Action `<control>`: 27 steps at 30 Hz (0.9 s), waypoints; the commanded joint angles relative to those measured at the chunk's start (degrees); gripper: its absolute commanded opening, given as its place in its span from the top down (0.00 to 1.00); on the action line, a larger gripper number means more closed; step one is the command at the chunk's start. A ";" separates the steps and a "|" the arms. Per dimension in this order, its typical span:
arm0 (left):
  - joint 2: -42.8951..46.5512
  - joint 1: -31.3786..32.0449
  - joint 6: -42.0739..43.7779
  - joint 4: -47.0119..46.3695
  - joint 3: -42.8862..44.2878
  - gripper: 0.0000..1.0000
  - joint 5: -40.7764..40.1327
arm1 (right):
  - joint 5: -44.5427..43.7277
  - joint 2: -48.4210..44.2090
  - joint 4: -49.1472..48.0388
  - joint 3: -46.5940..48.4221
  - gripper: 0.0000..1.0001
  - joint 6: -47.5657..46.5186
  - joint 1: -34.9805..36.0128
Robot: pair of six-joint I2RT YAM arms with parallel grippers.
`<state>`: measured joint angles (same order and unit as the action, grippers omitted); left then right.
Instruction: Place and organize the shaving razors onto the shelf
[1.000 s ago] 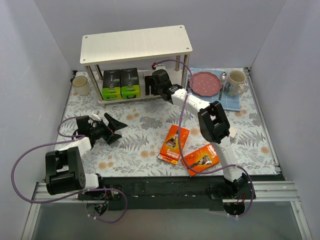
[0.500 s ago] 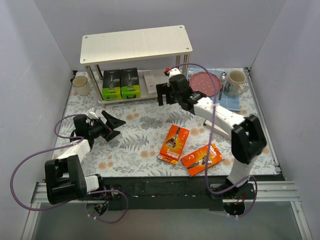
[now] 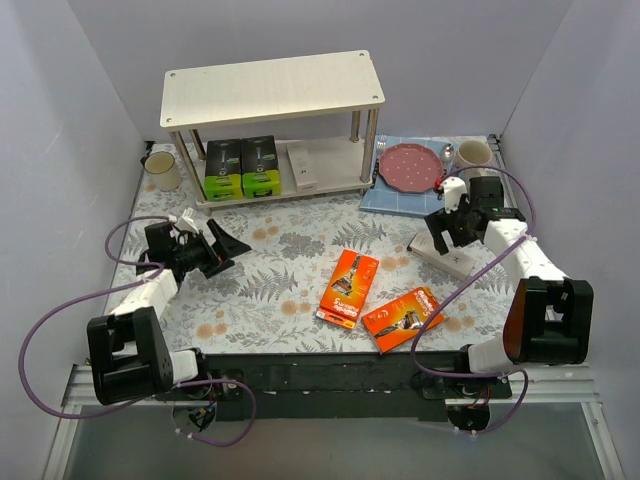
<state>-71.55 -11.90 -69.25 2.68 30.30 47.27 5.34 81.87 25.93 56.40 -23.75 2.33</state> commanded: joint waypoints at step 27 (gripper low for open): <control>-9.48 -1.72 17.84 15.09 11.36 0.05 -1.65 | 19.26 14.04 18.18 9.34 0.34 -35.14 -8.58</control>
<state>-80.93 -13.39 -51.11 19.33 39.62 44.97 18.13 100.22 39.57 64.12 -55.77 -8.38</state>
